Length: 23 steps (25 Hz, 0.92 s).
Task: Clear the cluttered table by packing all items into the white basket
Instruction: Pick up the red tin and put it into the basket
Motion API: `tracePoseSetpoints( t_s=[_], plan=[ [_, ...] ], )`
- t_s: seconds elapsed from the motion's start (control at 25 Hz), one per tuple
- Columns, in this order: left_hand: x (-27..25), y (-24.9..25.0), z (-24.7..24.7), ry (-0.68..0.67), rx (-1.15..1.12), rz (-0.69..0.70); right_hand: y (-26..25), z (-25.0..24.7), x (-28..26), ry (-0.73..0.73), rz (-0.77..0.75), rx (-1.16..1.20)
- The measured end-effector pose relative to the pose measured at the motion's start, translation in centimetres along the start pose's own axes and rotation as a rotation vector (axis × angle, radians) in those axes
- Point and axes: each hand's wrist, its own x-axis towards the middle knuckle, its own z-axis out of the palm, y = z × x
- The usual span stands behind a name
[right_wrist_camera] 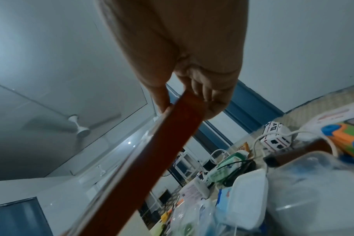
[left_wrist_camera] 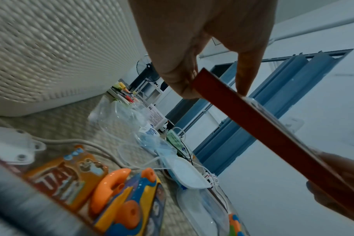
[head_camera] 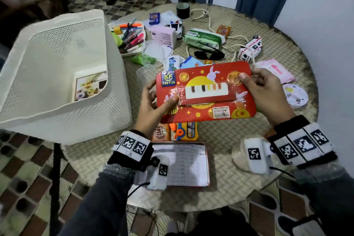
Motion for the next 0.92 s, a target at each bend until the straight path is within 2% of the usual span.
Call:
tracePoseSetpoints(
  t_s=[0.2,0.36,0.48,0.56,0.76,0.92],
  plan=[
    [-3.9,-0.9,-4.6,0.015,-0.008,-0.022,0.9,4.6,-6.3,0.063,0.024,0.053],
    [-6.6,-2.8,-7.9,0.099,-0.016,-0.028,3.1,8.0,-11.3,0.12,0.168,0.211],
    [-7.9,-4.8,-9.9,0.212,-0.04,-0.072,5.0,10.3,-14.2,0.169,0.223,0.214],
    [-8.7,-6.3,-11.0,0.239,0.032,-0.086,6.2,11.1,-15.7,0.206,0.229,0.158],
    [-9.5,-9.5,-11.7,0.182,0.155,-0.154,9.4,11.7,-17.6,0.246,0.246,-0.072],
    [-9.7,-10.9,-11.8,0.093,0.225,-0.214,10.8,11.8,-18.3,0.232,0.287,-0.014]
  ],
)
